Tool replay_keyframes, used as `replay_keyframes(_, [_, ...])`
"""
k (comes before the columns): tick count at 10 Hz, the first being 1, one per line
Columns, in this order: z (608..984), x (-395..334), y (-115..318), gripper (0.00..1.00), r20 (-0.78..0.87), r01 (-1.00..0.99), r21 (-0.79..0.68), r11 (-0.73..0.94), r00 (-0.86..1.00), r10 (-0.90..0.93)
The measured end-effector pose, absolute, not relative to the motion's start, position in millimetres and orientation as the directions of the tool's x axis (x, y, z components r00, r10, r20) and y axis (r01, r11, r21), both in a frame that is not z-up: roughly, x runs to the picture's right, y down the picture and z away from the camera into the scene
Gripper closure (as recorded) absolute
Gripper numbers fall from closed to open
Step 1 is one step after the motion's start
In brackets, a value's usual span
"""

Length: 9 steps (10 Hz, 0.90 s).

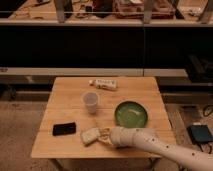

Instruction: Place the white sponge in the ceramic bowl

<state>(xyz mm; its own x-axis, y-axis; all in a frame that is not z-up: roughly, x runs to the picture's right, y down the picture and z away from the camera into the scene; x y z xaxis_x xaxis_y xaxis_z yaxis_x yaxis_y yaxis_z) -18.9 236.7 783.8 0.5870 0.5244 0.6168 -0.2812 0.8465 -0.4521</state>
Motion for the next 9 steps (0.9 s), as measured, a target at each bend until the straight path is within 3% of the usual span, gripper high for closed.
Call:
replay_keyframes(4, [758.4,-25.3,208.1,1.0,0.652,-0.236,-0.426,0.873,0.589,0.477])
replay_keyframes(9, [728.6,28.5,197.0,1.0,0.622,-0.232,-0.404,0.885,0.639,0.452])
